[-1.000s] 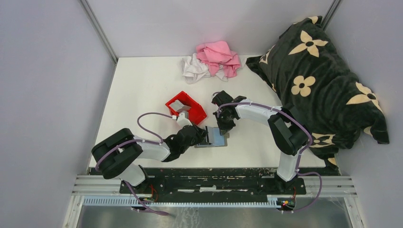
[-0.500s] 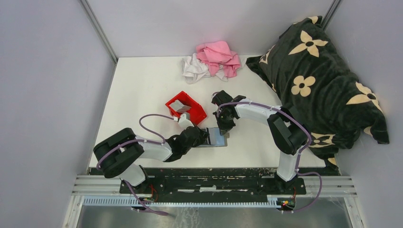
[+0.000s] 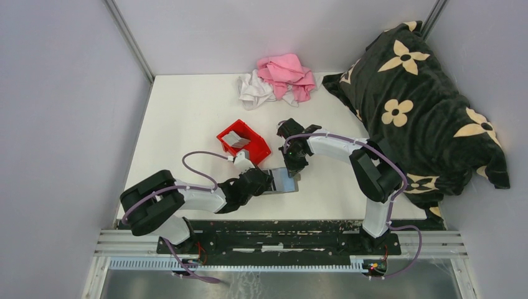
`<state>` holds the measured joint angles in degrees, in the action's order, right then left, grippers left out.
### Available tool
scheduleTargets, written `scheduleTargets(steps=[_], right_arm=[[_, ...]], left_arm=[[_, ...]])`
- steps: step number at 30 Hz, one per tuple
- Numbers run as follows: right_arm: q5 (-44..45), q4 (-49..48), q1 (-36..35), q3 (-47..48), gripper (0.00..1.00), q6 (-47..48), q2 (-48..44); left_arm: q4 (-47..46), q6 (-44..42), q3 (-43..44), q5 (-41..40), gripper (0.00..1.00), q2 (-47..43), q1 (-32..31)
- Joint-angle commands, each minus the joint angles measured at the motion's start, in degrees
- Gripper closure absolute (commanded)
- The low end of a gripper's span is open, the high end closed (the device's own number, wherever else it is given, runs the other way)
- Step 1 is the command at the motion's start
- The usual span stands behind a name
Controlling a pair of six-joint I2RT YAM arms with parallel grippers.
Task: Put the credit cards into the card holder
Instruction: Insert the credit card into the card holder.
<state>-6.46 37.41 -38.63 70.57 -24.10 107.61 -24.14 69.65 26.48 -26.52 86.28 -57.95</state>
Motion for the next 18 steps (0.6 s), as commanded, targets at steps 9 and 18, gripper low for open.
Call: scheduleTargets(steps=[9,18], right_arm=[[3.21,0.51,-0.16,1.04,0.96,1.48,1.72],[3.23,0.59,-0.15,1.5,0.96,1.65,2.42]], left_arm=[[7.88,2.62,1.23,-2.05,0.97,0.25,-1.46],[7.55,2.13,3.5,-0.09,0.97,3.8,-1.54]])
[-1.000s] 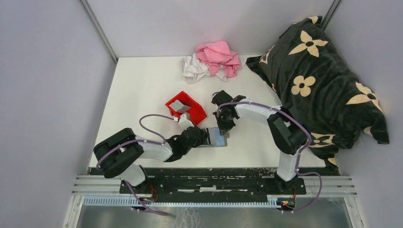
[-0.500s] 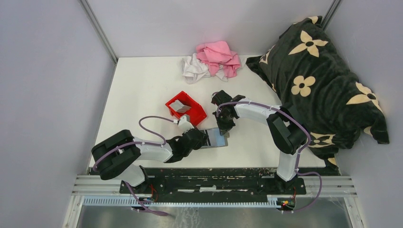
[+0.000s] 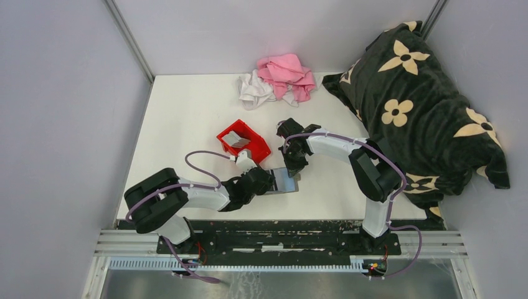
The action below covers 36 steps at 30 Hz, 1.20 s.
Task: Put the credit cards into the card holder
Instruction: Insert the credit card into the card holder.
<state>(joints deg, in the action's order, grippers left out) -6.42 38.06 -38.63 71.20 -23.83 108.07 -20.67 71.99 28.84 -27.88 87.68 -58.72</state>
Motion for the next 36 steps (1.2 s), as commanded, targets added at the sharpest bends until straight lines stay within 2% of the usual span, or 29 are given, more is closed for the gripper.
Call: scheduleTargets(steps=[1,18,20,25,28,31,36], right_arm=[[3.24,-0.04,-0.21,0.82,0.95,1.4,2.04],[3.16,0.0,-0.15,0.91,0.92,1.47,1.91],[3.08,0.02,-0.2,0.84,0.89,1.48,1.27],[3.61,-0.98,-0.15,0.88,0.69,1.04,-2.26],[3.77,-0.83,-0.2,1.53,0.62,0.9,-4.03],[3.9,-1.28,-0.13,1.58,0.58,0.52,-5.92],[5.67,0.22,-0.14,1.88,0.57,0.44,-6.95]], left_arm=[[4.06,-0.34,1.33,1.47,0.97,2.77,-0.73],[5.72,-3.09,6.58,6.5,0.96,10.37,-0.74],[7.58,-3.73,7.98,6.95,0.91,10.94,-0.75],[12.2,-4.52,9.41,6.34,0.73,9.73,-0.73],[15.2,-5.53,10.4,5.35,0.66,8.32,-0.7],[18.59,-6.5,11.77,4.12,0.61,7.02,-0.69],[22.65,-7.97,13.77,2.57,0.54,4.89,-0.69]])
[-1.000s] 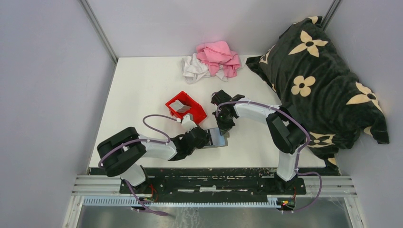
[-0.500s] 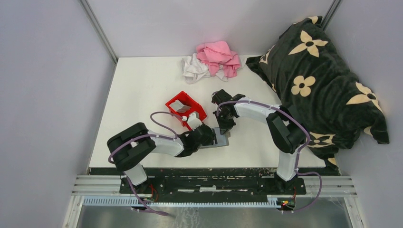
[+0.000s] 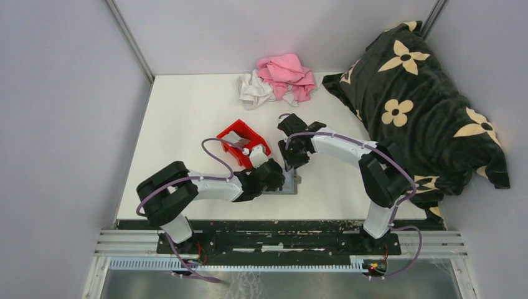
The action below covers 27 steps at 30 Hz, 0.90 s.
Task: Put the credit cards into the card holder
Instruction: Insert the credit card into the card holder.
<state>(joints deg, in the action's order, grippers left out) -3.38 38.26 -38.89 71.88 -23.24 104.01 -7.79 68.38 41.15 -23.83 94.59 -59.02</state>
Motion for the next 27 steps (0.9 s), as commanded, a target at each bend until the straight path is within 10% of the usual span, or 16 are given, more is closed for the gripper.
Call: scheduleTargets(steps=[1,20,27], right_arm=[[2.67,0.03,0.12,0.96,0.57,-0.18,-2.93],[5.24,-1.39,-2.21,-3.71,0.57,-3.36,-7.23],[5.94,-1.49,-3.62,-4.85,0.51,-4.89,-10.1]], left_arm=[[10.44,-4.72,1.82,-1.78,0.52,-2.4,-0.37],[5.1,-4.87,-3.51,-6.76,0.47,-16.06,-0.4],[18.13,0.51,-5.09,-13.92,0.46,-24.6,-0.4]])
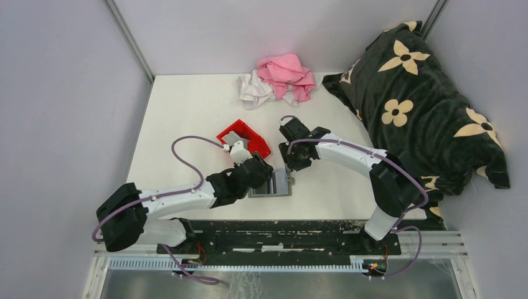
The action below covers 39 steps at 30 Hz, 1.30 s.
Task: Put the credit cards into the card holder
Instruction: Insert the credit card into the card holder, then close the card holder at the center of the board.
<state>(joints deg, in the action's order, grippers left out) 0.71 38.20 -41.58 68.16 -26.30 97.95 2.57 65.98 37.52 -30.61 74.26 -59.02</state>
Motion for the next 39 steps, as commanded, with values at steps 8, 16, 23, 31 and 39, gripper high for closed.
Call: scheduleTargets(steps=[8,16,23,31,39], right_arm=[[-0.94,-8.25,-1.19,-10.33,0.32,-7.01,-11.23],[-3.55,-13.22,-1.4,-15.75,0.3,-10.19,-14.06],[-6.55,-19.0,-1.41,-20.32,0.3,-13.52,-12.83],[-8.46,-27.42,-1.4,-25.7,0.31,-18.15,-12.24],[-10.8,-38.57,-1.32,-31.31,0.32,-23.89,-10.7]], left_arm=[[15.62,13.31,-10.43,-8.76,0.42,-10.21,-0.43],[8.37,14.05,-16.7,-8.36,0.39,-11.3,-0.42],[4.98,13.23,-17.28,-7.38,0.38,-9.06,-0.43],[4.68,11.72,-15.15,-5.5,0.39,-5.27,-0.41],[4.13,11.33,-15.41,-4.04,0.43,-3.58,-0.4]])
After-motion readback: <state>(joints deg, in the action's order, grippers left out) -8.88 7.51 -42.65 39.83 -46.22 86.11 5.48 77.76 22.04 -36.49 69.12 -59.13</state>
